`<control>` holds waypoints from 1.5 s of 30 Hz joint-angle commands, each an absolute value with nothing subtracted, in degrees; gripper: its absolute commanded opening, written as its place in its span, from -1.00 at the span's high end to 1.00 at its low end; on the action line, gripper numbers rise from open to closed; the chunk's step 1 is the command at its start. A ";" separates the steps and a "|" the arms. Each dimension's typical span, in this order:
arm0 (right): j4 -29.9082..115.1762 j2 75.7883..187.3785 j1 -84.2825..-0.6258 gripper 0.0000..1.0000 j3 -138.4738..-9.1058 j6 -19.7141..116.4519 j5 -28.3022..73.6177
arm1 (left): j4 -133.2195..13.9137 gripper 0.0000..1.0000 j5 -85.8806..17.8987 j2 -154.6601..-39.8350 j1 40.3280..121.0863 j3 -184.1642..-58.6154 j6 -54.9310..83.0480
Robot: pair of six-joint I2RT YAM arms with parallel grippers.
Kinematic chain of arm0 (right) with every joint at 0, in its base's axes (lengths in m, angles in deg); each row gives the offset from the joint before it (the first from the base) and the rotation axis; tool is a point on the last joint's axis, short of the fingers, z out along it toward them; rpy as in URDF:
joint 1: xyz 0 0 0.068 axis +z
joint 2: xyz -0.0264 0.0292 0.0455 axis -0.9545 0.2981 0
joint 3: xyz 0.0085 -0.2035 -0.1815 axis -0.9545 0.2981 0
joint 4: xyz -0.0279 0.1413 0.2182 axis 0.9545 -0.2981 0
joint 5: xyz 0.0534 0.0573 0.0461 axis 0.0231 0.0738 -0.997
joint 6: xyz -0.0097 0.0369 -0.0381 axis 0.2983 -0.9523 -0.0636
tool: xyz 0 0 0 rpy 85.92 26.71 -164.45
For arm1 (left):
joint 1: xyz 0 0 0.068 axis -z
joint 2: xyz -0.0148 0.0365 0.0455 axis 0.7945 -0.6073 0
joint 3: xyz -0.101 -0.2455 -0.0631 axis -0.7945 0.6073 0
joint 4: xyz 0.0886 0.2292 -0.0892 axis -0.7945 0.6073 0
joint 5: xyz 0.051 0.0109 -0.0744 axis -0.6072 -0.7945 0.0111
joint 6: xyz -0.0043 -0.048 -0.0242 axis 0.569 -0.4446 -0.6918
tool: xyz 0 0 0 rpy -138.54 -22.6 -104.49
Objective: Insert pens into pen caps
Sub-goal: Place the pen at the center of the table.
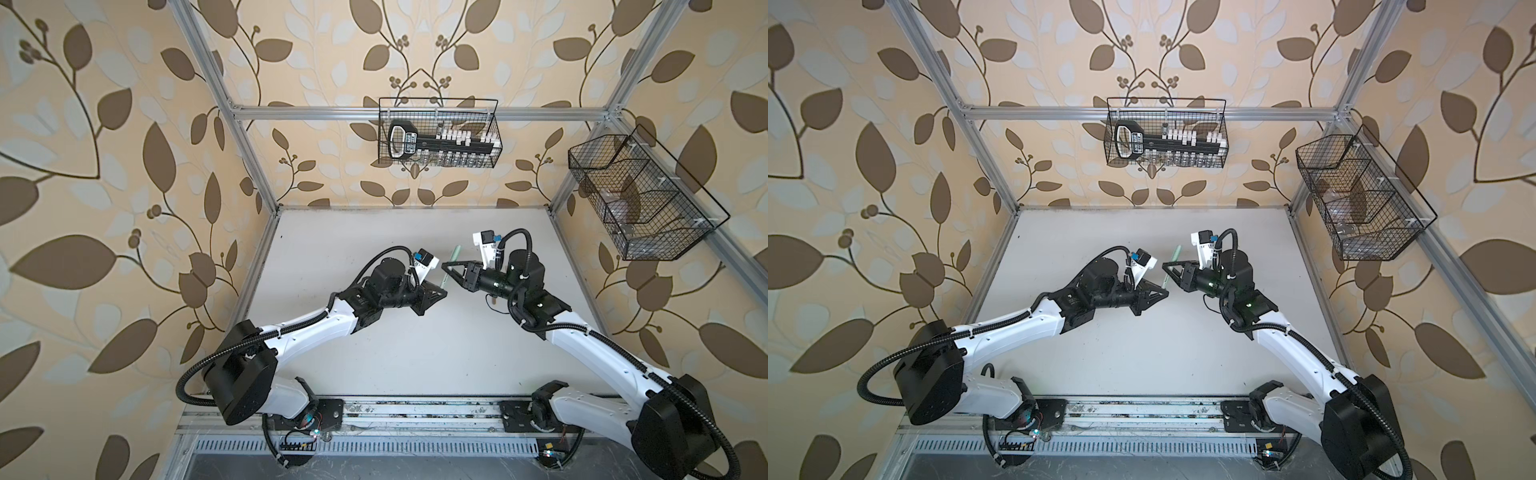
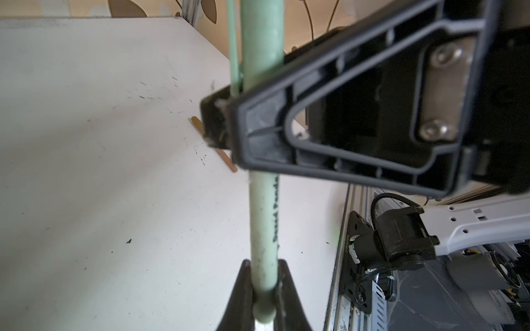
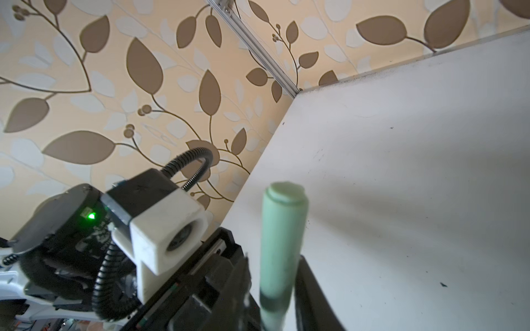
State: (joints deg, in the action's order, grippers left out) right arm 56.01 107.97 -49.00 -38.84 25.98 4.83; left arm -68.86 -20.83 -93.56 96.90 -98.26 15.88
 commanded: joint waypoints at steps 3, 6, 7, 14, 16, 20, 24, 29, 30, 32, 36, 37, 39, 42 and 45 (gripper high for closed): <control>57.52 108.50 -49.10 0.99 -39.33 25.58 4.60 | -70.41 1.00 -22.43 -91.80 97.52 -98.55 16.41; 53.82 109.03 -49.08 1.00 -40.56 26.58 5.74 | -70.22 1.00 -23.54 -92.60 97.52 -98.94 15.93; 52.14 109.12 -49.18 1.00 -41.06 27.11 6.53 | -70.06 1.00 -23.72 -92.96 97.52 -99.27 15.85; 37.11 110.34 -53.72 1.00 -44.74 33.56 12.66 | -61.52 -0.93 -30.07 -90.97 97.52 -99.61 15.63; 31.59 111.64 -54.67 1.00 -45.93 37.21 15.93 | -55.44 -0.97 -35.25 -88.70 97.45 -99.99 16.21; 25.43 118.28 -56.91 1.00 -46.38 41.92 18.49 | -44.55 -0.98 -51.85 -81.96 96.79 -99.00 15.77; 26.92 126.69 -58.15 1.00 -45.12 43.46 20.19 | -39.00 -0.98 -65.41 -75.79 91.29 -95.46 13.03; 28.84 135.63 -58.30 1.00 -46.68 44.82 21.23 | -36.34 -0.98 -71.47 -73.22 83.63 -92.12 12.02; 28.85 137.00 -58.31 1.00 -47.24 44.92 21.90 | -35.90 -0.98 -73.99 -73.31 83.24 -91.83 11.51; 29.00 138.97 -58.30 1.00 -47.95 45.14 22.49 | -35.70 -0.98 -77.88 -73.49 83.09 -91.24 10.90; 28.67 142.04 -58.39 1.00 -49.30 45.45 24.34 | -36.23 -0.98 -82.87 -73.11 82.29 -89.91 9.15; 28.76 142.45 -58.42 1.00 -49.46 45.47 24.62 | -36.86 -0.98 -82.87 -72.85 82.06 -89.43 9.32; 28.60 143.16 -58.42 1.00 -49.84 45.36 25.62 | -37.67 -0.98 -82.93 -72.45 81.17 -88.60 9.49; 27.70 143.22 -58.42 0.79 -50.42 45.46 26.78 | -37.52 -0.98 -83.00 -72.43 80.02 -88.37 9.62; 26.83 142.53 -58.40 0.44 -50.54 45.53 27.77 | -37.25 -0.98 -83.50 -72.57 79.12 -88.53 10.04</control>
